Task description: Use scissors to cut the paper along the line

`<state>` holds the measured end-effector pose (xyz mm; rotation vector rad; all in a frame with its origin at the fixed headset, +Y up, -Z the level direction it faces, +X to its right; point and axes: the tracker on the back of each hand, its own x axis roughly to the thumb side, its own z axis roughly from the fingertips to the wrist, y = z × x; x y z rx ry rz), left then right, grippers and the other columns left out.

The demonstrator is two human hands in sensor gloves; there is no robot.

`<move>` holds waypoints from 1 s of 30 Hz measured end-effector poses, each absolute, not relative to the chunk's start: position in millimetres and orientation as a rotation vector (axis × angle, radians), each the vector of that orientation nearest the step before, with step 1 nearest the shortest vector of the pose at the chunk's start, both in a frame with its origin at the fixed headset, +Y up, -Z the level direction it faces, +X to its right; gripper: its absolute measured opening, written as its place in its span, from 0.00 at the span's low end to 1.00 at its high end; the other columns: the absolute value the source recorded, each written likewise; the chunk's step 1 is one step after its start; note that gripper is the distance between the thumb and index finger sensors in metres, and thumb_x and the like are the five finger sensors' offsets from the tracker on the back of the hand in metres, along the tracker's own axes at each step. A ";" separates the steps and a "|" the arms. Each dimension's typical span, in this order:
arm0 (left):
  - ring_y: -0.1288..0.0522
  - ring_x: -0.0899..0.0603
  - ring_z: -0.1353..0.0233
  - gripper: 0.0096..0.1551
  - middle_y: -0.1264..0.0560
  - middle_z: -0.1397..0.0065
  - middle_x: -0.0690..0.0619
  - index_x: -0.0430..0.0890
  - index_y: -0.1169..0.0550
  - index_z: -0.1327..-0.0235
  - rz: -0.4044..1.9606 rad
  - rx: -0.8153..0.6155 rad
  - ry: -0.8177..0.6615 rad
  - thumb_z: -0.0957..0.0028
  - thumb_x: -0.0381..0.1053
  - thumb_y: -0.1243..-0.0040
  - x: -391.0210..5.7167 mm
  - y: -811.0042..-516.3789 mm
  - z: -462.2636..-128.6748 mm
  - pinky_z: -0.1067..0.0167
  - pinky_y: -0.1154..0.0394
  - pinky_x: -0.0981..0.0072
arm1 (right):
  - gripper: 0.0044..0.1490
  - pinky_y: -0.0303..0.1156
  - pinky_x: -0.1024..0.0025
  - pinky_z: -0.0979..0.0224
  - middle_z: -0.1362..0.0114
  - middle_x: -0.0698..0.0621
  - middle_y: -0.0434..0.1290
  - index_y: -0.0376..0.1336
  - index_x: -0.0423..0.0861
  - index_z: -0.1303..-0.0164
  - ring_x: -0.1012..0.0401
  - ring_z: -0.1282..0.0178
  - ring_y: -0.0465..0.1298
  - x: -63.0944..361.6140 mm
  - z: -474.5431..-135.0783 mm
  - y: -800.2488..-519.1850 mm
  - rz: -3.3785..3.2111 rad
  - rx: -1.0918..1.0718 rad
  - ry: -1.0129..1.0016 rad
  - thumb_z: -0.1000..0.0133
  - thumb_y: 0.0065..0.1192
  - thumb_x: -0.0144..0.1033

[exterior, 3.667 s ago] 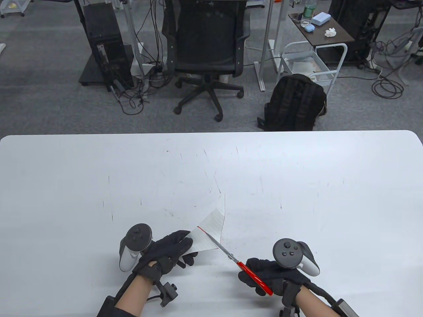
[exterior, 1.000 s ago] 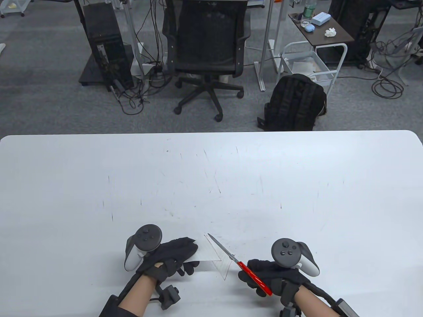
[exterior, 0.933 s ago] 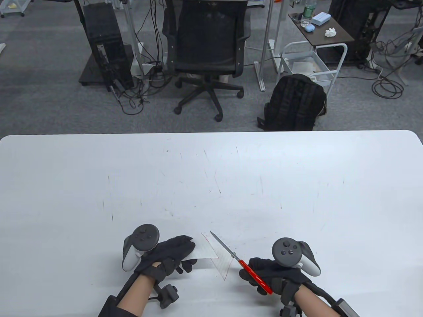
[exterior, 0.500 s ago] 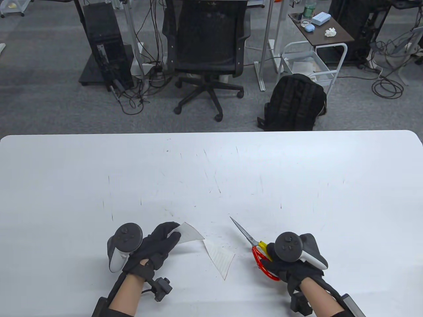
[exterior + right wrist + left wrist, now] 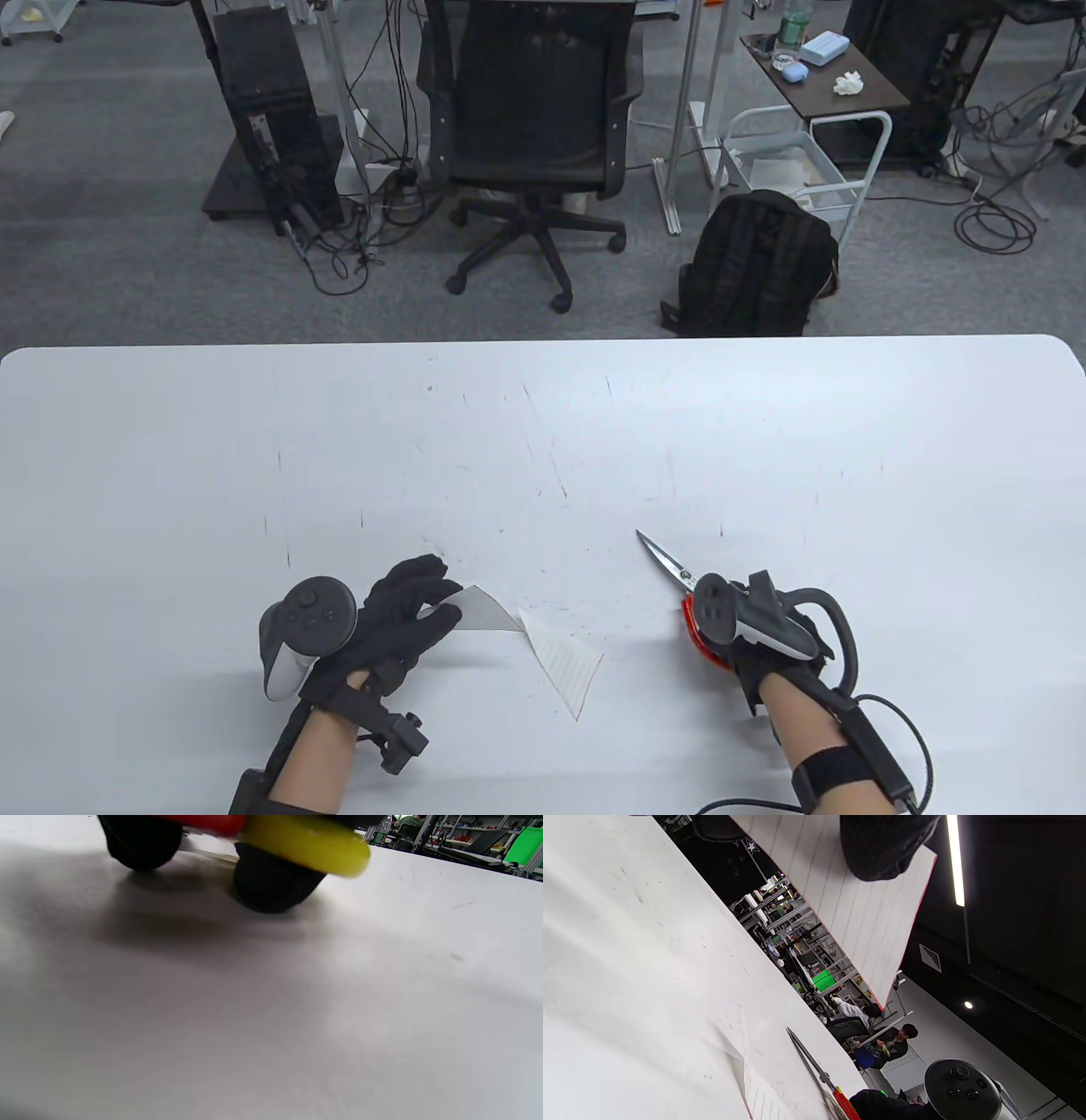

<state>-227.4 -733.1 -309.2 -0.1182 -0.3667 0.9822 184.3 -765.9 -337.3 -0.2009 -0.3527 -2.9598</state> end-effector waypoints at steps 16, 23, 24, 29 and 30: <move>0.45 0.28 0.21 0.21 0.43 0.19 0.38 0.43 0.23 0.36 0.826 -0.163 -0.286 0.37 0.51 0.40 -226.8 -741.5 -311.5 0.27 0.45 0.28 | 0.45 0.75 0.59 0.45 0.34 0.28 0.70 0.58 0.24 0.28 0.45 0.46 0.79 147.5 -336.0 -756.5 -2.633 -0.236 -0.515 0.36 0.48 0.52; 0.46 0.25 0.22 0.23 0.44 0.19 0.34 0.38 0.25 0.36 0.558 -0.193 -0.261 0.36 0.50 0.43 -206.6 -744.2 -313.6 0.28 0.46 0.28 | 0.46 0.75 0.58 0.44 0.33 0.29 0.70 0.58 0.26 0.28 0.45 0.45 0.79 180.9 -313.3 -720.9 -2.698 -0.256 -0.392 0.37 0.50 0.55; 0.46 0.25 0.22 0.23 0.44 0.19 0.34 0.38 0.25 0.36 0.513 -0.192 -0.249 0.36 0.50 0.43 -204.4 -745.7 -314.6 0.28 0.45 0.28 | 0.46 0.75 0.58 0.44 0.33 0.29 0.70 0.58 0.26 0.28 0.45 0.45 0.79 188.5 -310.1 -714.7 -2.726 -0.244 -0.367 0.37 0.50 0.55; 0.45 0.25 0.22 0.24 0.43 0.19 0.35 0.38 0.25 0.34 0.429 -0.217 -0.222 0.36 0.50 0.43 -198.2 -755.3 -317.8 0.27 0.45 0.28 | 0.46 0.75 0.58 0.44 0.33 0.29 0.70 0.59 0.26 0.28 0.44 0.45 0.79 209.3 -299.2 -706.5 -2.861 -0.212 -0.307 0.37 0.50 0.55; 0.47 0.24 0.21 0.29 0.45 0.18 0.34 0.38 0.30 0.27 0.395 -0.202 -0.225 0.36 0.51 0.42 -196.9 -755.7 -317.3 0.27 0.46 0.28 | 0.47 0.75 0.59 0.44 0.34 0.29 0.70 0.59 0.26 0.28 0.45 0.45 0.79 211.7 -296.2 -705.9 -2.876 -0.231 -0.309 0.38 0.51 0.55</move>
